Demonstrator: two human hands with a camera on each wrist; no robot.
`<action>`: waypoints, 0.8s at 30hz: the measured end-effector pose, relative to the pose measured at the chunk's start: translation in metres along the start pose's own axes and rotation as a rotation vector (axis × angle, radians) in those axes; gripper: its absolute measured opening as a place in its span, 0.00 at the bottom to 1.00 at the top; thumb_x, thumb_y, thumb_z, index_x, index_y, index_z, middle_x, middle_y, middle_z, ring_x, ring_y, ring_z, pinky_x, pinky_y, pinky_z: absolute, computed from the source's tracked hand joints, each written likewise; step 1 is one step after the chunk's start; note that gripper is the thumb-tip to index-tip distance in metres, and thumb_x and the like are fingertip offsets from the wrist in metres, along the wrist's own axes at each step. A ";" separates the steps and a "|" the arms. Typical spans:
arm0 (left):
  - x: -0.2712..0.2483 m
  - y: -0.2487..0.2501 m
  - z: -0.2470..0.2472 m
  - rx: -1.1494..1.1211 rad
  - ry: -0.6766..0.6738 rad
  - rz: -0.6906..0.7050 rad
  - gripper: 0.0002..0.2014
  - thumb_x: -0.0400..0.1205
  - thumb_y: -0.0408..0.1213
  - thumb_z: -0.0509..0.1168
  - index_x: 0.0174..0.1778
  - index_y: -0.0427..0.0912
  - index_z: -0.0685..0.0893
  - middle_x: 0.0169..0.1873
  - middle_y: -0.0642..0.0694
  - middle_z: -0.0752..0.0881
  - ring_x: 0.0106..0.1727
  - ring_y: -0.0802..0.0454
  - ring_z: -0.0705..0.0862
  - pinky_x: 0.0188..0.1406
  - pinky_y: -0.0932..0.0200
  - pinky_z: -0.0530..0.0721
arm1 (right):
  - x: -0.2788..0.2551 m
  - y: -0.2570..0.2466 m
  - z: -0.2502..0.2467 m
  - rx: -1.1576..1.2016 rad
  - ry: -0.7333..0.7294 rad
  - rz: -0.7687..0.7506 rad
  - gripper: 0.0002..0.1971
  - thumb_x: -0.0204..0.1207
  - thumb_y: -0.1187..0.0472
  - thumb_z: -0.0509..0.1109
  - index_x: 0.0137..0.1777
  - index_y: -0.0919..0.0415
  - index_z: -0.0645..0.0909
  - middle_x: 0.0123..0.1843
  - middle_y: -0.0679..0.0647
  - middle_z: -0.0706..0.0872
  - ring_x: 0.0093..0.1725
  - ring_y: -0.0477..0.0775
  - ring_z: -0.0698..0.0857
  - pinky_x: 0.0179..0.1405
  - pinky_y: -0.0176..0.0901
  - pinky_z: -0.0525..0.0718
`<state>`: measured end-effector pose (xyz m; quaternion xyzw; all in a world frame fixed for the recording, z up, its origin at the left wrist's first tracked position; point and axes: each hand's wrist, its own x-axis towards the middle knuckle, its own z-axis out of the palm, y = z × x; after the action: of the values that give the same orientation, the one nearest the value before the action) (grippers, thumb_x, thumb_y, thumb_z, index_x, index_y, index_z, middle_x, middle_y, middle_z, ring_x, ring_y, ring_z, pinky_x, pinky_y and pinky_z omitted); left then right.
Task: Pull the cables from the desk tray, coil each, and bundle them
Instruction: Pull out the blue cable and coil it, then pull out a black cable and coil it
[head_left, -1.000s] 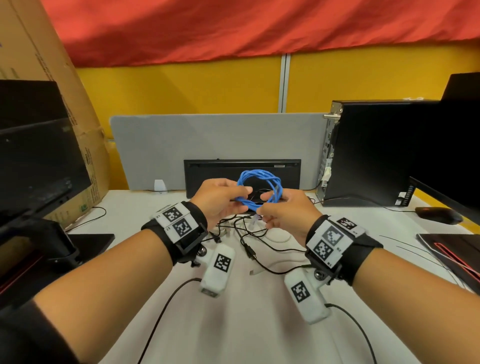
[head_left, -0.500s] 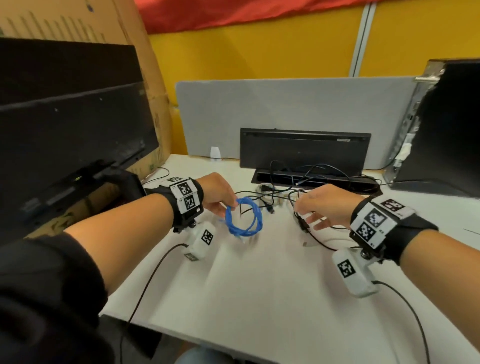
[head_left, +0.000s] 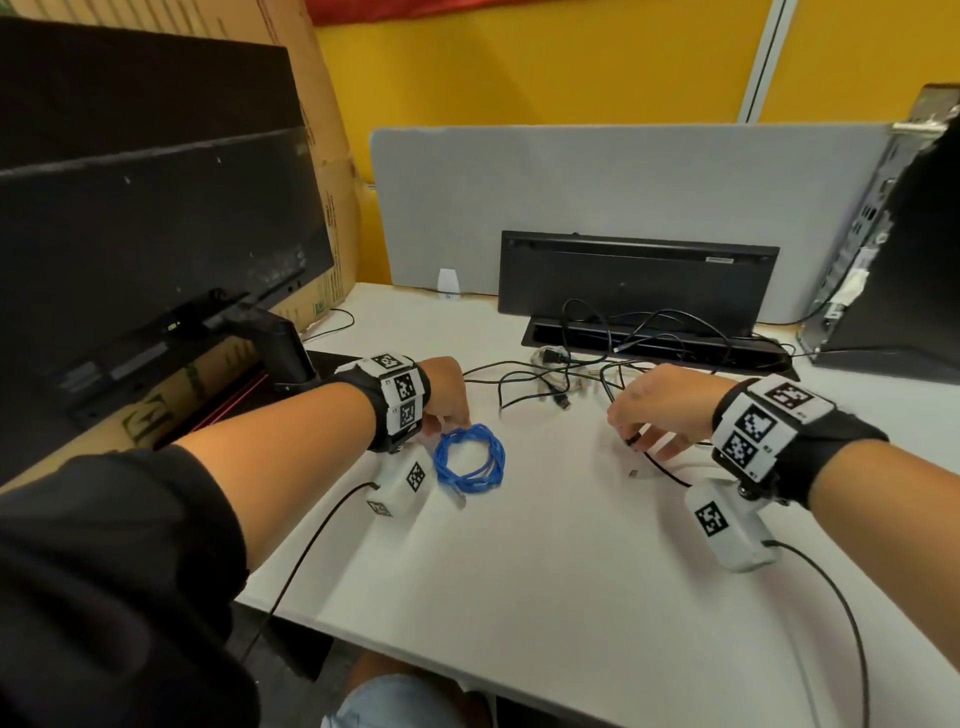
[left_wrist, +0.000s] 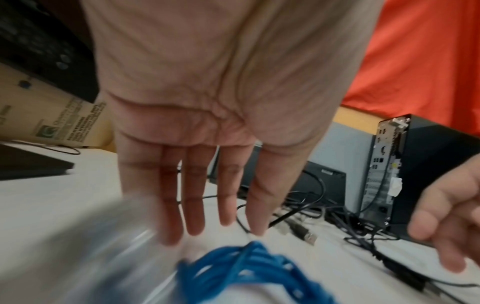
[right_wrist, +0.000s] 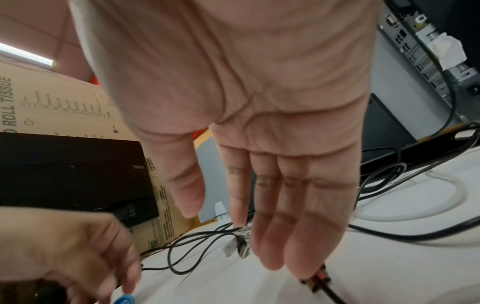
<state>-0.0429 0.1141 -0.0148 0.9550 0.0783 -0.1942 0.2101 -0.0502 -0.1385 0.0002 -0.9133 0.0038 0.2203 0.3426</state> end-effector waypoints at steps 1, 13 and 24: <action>0.001 0.007 -0.002 0.021 0.043 0.030 0.17 0.79 0.34 0.72 0.60 0.28 0.85 0.55 0.32 0.88 0.56 0.37 0.88 0.59 0.45 0.87 | 0.001 0.001 -0.001 -0.006 -0.004 0.002 0.11 0.80 0.61 0.69 0.58 0.66 0.83 0.50 0.60 0.89 0.43 0.56 0.88 0.44 0.49 0.89; 0.031 0.088 0.013 0.287 0.152 0.230 0.19 0.78 0.50 0.71 0.31 0.41 0.75 0.31 0.47 0.79 0.37 0.49 0.79 0.30 0.61 0.73 | 0.001 0.007 -0.024 -0.060 0.036 -0.120 0.07 0.78 0.62 0.68 0.52 0.58 0.87 0.50 0.56 0.89 0.44 0.53 0.89 0.36 0.42 0.89; 0.014 0.139 -0.006 0.170 0.268 0.301 0.14 0.87 0.38 0.60 0.55 0.29 0.84 0.48 0.39 0.85 0.60 0.40 0.85 0.59 0.53 0.81 | 0.000 0.010 -0.050 -0.202 0.177 -0.287 0.18 0.79 0.58 0.69 0.69 0.49 0.80 0.59 0.48 0.84 0.50 0.49 0.85 0.49 0.42 0.87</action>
<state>0.0037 -0.0072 0.0363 0.9874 -0.0547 -0.0381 0.1432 -0.0316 -0.1771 0.0273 -0.9500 -0.1185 0.0872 0.2753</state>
